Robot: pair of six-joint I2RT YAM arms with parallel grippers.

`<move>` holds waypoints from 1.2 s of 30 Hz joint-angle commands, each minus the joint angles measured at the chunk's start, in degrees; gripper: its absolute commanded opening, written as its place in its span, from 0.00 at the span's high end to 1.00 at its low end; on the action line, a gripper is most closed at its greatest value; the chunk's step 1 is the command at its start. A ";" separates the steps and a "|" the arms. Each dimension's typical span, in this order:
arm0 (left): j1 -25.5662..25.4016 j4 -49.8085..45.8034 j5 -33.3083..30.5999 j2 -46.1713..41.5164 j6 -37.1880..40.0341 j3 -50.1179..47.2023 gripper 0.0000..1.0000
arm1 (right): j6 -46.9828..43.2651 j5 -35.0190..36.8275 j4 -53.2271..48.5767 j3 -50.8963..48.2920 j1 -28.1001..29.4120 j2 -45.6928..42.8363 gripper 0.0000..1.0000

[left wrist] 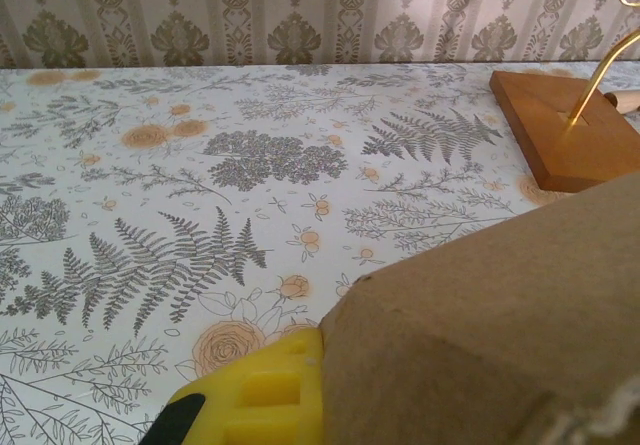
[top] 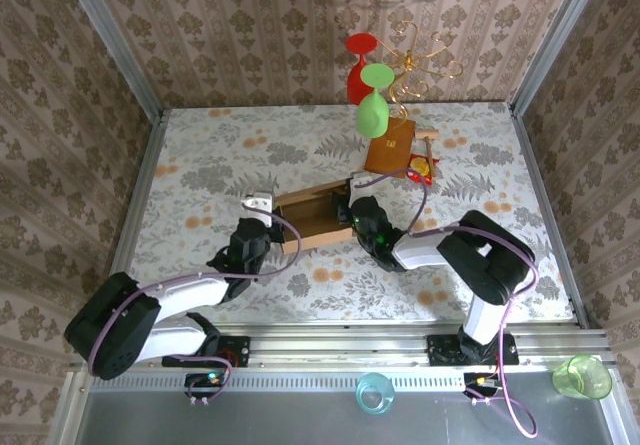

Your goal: Fold the paper box

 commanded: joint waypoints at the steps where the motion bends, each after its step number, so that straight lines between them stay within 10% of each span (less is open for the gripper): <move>1: -3.59 3.21 0.24 2.98 1.40 -0.29 1.00 | 6.91 -1.83 -9.41 -0.34 2.18 -4.67 0.53; 36: -8.72 11.01 -11.19 15.44 -1.19 1.03 1.00 | 29.93 -9.19 -41.82 -7.33 7.00 -33.23 0.35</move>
